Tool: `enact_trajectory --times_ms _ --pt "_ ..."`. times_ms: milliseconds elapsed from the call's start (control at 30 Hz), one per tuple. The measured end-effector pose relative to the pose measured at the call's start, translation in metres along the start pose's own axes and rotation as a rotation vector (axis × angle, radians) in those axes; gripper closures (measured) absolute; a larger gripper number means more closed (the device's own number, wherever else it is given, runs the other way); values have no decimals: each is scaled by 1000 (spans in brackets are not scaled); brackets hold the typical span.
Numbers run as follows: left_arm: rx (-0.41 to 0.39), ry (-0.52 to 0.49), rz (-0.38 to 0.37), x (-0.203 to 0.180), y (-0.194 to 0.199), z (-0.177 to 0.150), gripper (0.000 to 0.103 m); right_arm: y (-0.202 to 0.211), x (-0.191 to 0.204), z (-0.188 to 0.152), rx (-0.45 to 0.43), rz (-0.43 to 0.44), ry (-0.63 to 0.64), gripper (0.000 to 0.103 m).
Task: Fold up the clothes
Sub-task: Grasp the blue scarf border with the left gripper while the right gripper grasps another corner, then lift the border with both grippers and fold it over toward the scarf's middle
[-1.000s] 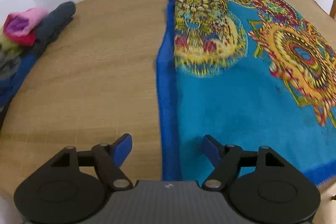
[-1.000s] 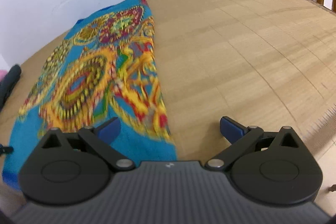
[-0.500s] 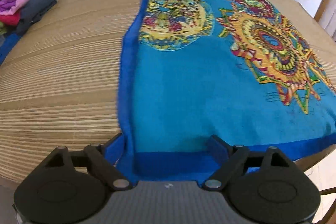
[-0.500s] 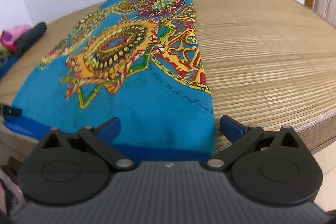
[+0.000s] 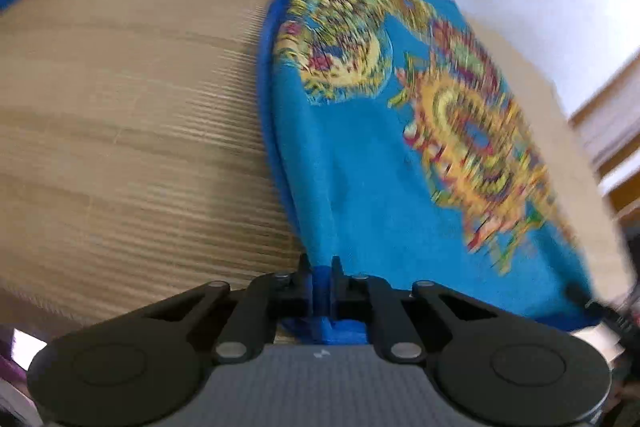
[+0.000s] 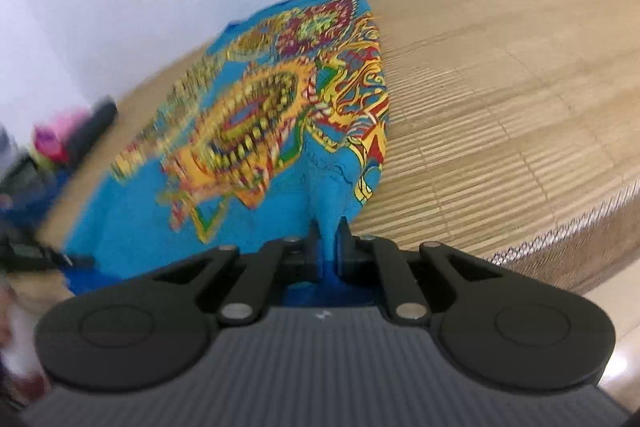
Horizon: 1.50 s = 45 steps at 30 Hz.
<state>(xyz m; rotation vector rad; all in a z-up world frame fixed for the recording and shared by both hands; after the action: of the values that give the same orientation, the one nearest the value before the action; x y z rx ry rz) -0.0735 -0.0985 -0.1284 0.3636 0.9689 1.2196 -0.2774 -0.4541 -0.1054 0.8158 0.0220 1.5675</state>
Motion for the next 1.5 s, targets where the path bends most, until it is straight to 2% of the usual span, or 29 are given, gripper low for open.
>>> enact_trajectory --times_ms 100,200,267,367,533,567,600,633,700,733,800,867,900,933,1033,1100,1200,1267,1367,1500 --pt "-37 88 -37 1 10 17 96 3 -1 21 -29 63 -156 94" --pt "-82 147 -70 -4 15 46 96 -8 6 49 -65 106 -240 94" --pt "-120 161 -82 -9 14 72 96 -15 11 68 -89 134 -296 94" --pt "-171 127 -99 -21 -3 119 96 -34 18 97 -126 160 -335 94" --pt "-154 52 13 -27 -82 181 93 -108 20 139 -149 98 -316 92" --pt "-149 37 38 -27 -99 193 89 -127 19 144 -143 74 -307 92" --pt "-144 22 63 -28 -115 206 87 -150 17 146 -128 44 -293 89" --pt "-131 10 91 -24 -131 216 86 -172 13 146 -105 7 -276 81" --pt "-96 -29 147 -12 -162 232 82 -207 2 146 -66 -99 -233 73" --pt "-83 -55 170 -9 -172 237 81 -215 -2 148 -68 -134 -216 73" --pt "-78 -120 202 -6 -180 244 76 -224 -8 151 -77 -188 -186 73" --pt "-95 -199 207 -7 -176 248 67 -215 -8 153 -100 -195 -166 70" --pt "-106 -231 210 -7 -170 248 64 -208 -7 153 -111 -200 -147 65" --pt "-117 -262 213 -7 -162 248 64 -199 -4 152 -119 -200 -113 59" --pt "-134 -362 219 -6 -136 240 61 -173 10 145 -124 -168 16 54" --pt "-106 -439 166 -11 -125 227 60 -161 25 132 -91 -135 130 54" --pt "-15 -560 52 -33 -125 188 59 -165 42 106 40 -47 244 55" --pt "16 -625 28 -44 -140 168 59 -173 49 91 108 -8 304 55" --pt "42 -629 30 -54 -180 167 60 -198 55 89 149 10 376 55" --pt "-2 -575 66 -56 -223 204 57 -245 51 111 120 -29 391 55"
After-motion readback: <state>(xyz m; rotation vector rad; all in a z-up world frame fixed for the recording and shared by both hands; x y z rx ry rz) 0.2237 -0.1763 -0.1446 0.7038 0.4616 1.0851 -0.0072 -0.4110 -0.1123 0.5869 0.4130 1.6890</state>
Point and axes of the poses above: each gripper's, at about its wrist camera, not at the fingertips, and y roughly against the way its jaws point, x to its left, z to its top, the point moved 10 cm from there along -y, roughly the way its jaws point, and after that the axes turned 10 degrees about -x, right-handed, at the moved point
